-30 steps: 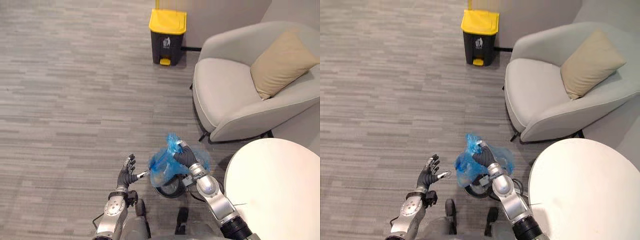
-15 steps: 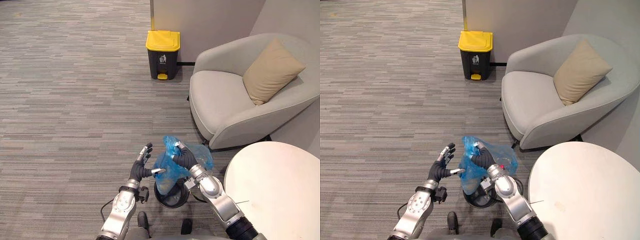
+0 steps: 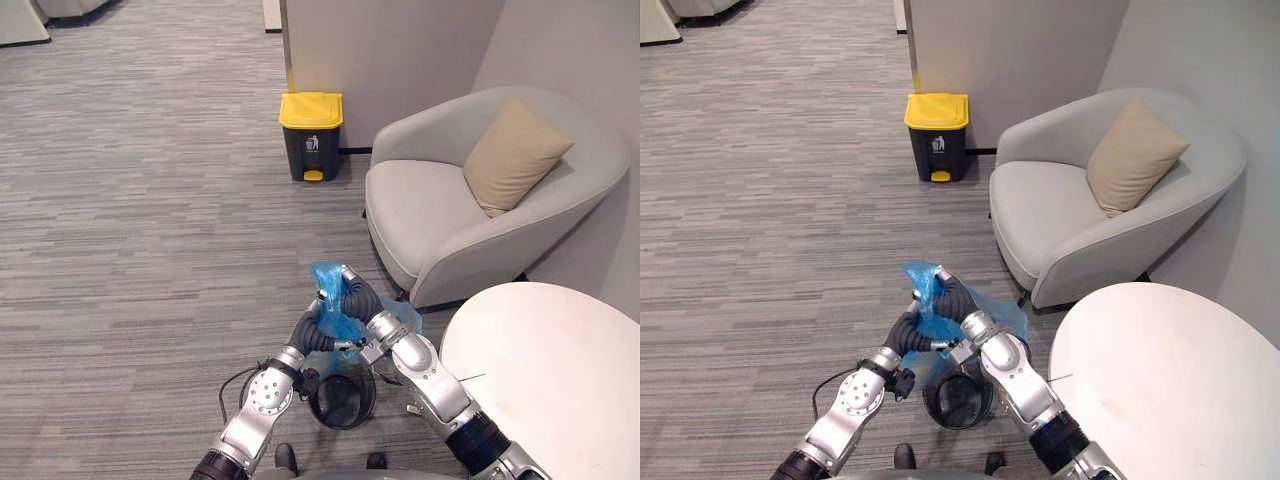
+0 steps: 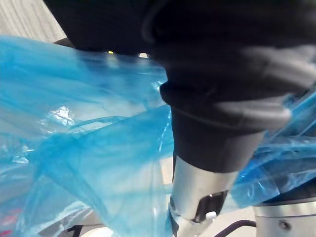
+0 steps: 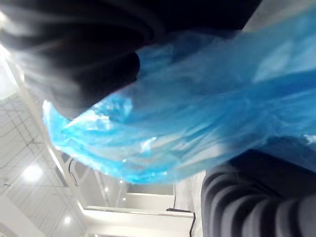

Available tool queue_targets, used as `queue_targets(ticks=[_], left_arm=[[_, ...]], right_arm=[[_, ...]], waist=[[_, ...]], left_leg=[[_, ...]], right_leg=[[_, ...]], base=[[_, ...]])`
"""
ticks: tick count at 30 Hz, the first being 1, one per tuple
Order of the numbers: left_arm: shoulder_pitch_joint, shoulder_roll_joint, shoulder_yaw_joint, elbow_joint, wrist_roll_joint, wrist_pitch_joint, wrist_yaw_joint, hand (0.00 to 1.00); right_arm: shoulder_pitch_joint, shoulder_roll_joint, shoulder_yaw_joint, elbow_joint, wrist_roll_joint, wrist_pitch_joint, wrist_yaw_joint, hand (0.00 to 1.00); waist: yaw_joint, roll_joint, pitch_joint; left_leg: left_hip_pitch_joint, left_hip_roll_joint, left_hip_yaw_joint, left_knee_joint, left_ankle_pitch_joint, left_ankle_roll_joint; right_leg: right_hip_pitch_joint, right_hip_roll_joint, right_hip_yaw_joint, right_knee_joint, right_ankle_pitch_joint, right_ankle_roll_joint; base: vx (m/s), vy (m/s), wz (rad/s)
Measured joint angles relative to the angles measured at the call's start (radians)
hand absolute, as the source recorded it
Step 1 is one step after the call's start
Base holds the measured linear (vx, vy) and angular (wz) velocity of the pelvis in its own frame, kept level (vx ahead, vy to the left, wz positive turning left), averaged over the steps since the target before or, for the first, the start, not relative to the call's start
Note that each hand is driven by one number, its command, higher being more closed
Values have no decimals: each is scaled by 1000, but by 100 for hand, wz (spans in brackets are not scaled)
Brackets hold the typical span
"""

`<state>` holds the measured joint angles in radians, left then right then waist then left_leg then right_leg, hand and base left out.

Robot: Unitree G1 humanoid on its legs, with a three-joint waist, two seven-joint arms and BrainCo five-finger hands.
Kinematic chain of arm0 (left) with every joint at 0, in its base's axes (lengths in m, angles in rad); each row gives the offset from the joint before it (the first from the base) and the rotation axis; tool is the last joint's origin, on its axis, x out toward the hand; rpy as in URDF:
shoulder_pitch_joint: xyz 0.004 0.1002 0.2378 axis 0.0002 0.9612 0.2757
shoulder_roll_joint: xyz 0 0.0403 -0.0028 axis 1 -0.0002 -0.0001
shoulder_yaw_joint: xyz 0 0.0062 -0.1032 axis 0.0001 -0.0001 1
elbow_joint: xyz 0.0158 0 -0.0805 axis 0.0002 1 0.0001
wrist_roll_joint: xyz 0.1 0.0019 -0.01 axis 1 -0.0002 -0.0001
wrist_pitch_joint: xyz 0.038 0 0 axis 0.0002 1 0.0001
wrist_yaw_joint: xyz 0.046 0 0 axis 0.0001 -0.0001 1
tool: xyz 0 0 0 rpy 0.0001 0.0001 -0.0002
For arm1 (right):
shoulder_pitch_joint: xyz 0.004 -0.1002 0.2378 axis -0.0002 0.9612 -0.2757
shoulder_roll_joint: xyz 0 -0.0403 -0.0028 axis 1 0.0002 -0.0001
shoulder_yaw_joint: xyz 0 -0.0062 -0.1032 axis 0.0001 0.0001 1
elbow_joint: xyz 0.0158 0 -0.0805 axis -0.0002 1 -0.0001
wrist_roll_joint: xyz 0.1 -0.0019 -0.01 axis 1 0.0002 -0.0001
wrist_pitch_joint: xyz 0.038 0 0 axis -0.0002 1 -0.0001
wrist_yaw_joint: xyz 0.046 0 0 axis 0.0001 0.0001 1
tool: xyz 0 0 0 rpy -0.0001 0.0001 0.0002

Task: Gather rubbish on tea table into small bin, then transfer packed bag to large trash can.

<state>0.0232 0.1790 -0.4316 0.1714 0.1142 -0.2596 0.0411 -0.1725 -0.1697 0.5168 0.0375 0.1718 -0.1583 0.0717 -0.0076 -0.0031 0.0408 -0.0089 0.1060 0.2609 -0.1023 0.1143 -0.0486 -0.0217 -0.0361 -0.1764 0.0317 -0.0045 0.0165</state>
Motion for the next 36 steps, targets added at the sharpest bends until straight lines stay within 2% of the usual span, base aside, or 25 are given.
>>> queue_targets(ticks=[9,18,20,36], left_arm=[[-44,-30,10,78,100,12,71,0],[-42,-41,12,135,125,24,73,0],[-41,-41,12,144,125,36,73,0],[-39,-61,46,163,124,45,83,0]], right_arm=[[-59,-12,13,-31,36,0,4,100],[-109,-6,19,-32,64,0,20,100],[-119,-5,36,-49,72,0,20,100],[-151,9,86,-69,107,-2,39,100]], waist=[[-7,-2,-2],[-5,-15,-11],[-5,-16,-12],[-5,-17,-13]], left_leg=[[3,1,0,0,0,0],[5,0,-7,0,0,0],[7,1,-11,0,0,0],[7,14,-14,-1,4,-6]], right_leg=[[6,3,13,-20,18,-2],[9,7,13,-20,20,-1],[11,7,13,-20,20,-1],[7,16,19,-17,21,-3]], base=[[6,3,-5],[0,0,0],[0,0,0],[1,1,-1]])
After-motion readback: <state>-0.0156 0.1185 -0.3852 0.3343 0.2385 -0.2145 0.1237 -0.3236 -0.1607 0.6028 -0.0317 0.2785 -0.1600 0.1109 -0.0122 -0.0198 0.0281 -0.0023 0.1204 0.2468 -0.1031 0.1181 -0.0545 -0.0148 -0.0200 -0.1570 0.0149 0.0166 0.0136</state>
